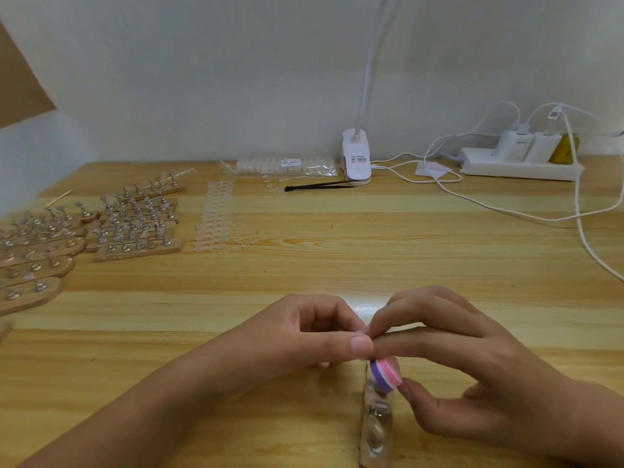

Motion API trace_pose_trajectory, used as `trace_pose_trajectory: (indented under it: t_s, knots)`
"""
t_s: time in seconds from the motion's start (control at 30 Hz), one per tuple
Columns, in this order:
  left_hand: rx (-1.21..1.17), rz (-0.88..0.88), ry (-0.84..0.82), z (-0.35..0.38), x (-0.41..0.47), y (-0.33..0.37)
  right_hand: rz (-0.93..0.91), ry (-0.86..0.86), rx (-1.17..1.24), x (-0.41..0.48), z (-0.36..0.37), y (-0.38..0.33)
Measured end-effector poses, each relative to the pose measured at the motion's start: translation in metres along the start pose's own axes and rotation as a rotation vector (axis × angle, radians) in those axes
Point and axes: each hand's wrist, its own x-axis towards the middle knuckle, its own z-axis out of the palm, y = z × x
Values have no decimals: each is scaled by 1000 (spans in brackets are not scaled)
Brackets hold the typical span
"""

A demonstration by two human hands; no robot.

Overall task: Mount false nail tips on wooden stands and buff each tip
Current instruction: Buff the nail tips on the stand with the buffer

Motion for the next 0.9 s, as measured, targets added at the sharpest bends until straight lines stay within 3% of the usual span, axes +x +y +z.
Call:
trace_pose_trajectory:
  t_s: [0.23, 0.47, 0.63, 0.9]
  knots:
    - [-364, 12, 115, 0, 7, -9, 378, 68, 597, -2, -3, 2]
    - [-283, 29, 116, 3, 6, -7, 301, 101, 388, 0, 6, 0]
    - [-236, 18, 101, 3, 4, -7, 318, 102, 426, 1, 6, 0]
    - [-231, 52, 213, 6, 6, -11, 390, 75, 506, 0, 5, 0]
